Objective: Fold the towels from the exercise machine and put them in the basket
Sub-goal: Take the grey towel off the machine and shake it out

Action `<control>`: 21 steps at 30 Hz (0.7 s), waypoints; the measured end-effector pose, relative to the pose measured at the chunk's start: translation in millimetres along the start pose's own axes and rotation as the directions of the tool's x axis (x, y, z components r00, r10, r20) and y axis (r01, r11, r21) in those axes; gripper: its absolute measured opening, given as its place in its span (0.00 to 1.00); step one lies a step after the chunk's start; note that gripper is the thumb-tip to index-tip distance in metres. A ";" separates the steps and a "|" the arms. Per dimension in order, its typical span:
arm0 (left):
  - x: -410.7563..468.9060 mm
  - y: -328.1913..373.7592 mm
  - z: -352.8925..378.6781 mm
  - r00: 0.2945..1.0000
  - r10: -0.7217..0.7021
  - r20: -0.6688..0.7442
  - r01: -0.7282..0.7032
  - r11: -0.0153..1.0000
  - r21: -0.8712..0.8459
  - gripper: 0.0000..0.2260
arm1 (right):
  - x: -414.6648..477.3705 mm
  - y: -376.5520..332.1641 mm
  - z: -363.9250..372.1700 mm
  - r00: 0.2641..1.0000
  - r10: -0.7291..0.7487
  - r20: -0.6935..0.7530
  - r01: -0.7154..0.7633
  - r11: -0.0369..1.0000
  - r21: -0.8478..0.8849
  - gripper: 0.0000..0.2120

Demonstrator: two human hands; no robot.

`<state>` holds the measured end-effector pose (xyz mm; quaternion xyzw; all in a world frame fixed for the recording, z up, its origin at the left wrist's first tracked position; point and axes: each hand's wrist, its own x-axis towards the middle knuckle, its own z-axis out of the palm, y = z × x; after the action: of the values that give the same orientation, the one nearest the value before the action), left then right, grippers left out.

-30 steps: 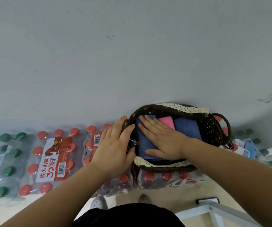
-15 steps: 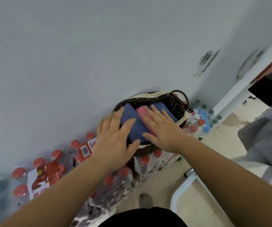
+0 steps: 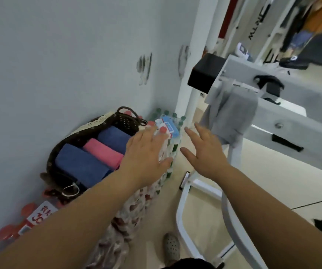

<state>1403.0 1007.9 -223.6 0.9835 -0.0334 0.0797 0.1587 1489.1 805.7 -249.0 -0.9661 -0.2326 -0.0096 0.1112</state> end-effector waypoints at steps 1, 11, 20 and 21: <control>16.4 7.2 3.0 1.000 0.008 0.022 -0.008 1.000 -0.005 0.33 | 4.5 14.6 -5.2 0.999 0.040 -0.029 -0.040 0.999 -0.008 0.33; 178.3 90.8 46.2 0.999 0.032 0.041 -0.024 0.983 -0.180 0.28 | 69.8 129.9 -46.5 0.947 0.139 -0.291 -0.193 0.967 -0.167 0.33; 260.7 128.8 86.4 0.926 -0.372 0.062 0.342 0.759 -0.554 0.09 | 96.9 171.3 -47.6 0.921 0.152 -0.360 -0.214 0.967 -0.139 0.33; 261.2 129.0 90.6 0.918 -0.394 0.037 0.343 0.747 -0.569 0.09 | 97.1 171.4 -46.4 0.918 0.156 -0.365 -0.216 0.968 -0.129 0.33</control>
<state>1661.8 846.3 -225.2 0.8746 0.1463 0.0755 0.4561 1654.6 690.3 -232.9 -0.9724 -0.1140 -0.1912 0.0700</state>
